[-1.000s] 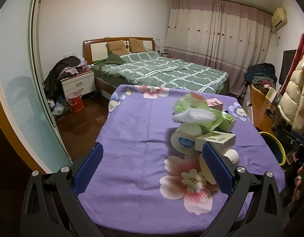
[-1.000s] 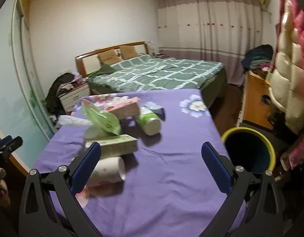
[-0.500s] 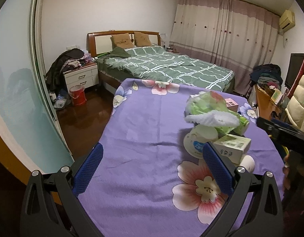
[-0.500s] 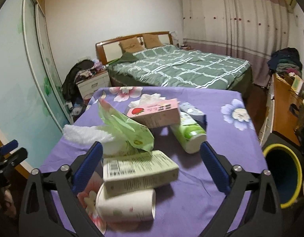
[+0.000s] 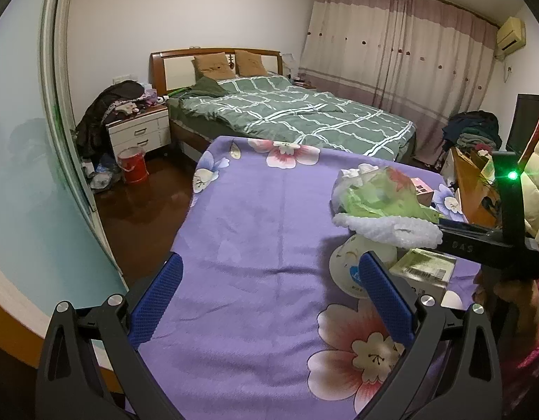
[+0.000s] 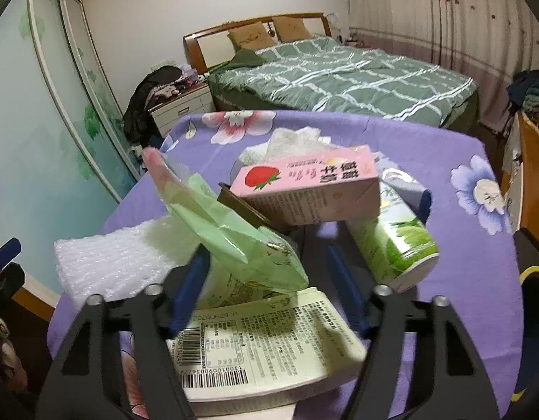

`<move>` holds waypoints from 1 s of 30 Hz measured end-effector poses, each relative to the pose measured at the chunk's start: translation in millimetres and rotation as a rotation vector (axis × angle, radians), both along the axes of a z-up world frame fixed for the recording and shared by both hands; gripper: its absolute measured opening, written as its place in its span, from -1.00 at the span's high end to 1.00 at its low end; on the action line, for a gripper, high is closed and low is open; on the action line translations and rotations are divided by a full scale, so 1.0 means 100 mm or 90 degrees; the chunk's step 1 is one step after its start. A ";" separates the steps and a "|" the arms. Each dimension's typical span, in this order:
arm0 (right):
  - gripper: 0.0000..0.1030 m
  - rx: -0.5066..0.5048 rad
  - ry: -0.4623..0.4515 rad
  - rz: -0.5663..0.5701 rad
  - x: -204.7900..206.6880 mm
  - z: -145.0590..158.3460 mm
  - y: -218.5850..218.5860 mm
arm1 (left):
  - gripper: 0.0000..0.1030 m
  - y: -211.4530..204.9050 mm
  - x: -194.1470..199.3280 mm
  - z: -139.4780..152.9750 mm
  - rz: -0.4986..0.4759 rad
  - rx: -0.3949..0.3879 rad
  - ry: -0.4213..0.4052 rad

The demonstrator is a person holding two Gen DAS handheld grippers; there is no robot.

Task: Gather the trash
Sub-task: 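Grasp the green plastic bag with the right tool and lift it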

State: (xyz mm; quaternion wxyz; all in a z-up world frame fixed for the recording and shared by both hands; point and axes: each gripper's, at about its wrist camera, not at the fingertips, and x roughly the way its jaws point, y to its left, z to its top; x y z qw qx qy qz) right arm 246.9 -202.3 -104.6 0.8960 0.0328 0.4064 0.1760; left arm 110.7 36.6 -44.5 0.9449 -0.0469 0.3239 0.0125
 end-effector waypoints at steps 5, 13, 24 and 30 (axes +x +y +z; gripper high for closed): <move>0.57 0.015 -0.001 0.013 -0.02 0.01 -0.02 | -0.93 -0.07 0.10 -0.04 -0.012 0.002 0.005; 0.82 0.053 -0.041 0.021 -0.23 0.26 -0.15 | -0.93 -0.17 0.17 -0.02 -0.028 0.003 0.003; 0.82 0.092 -0.103 -0.005 -0.59 0.63 -0.42 | -0.93 -0.28 0.12 0.00 -0.054 0.007 0.001; 0.82 0.086 -0.120 -0.094 -0.68 0.68 -0.87 | -0.93 -0.49 0.06 0.01 -0.112 -0.001 -0.004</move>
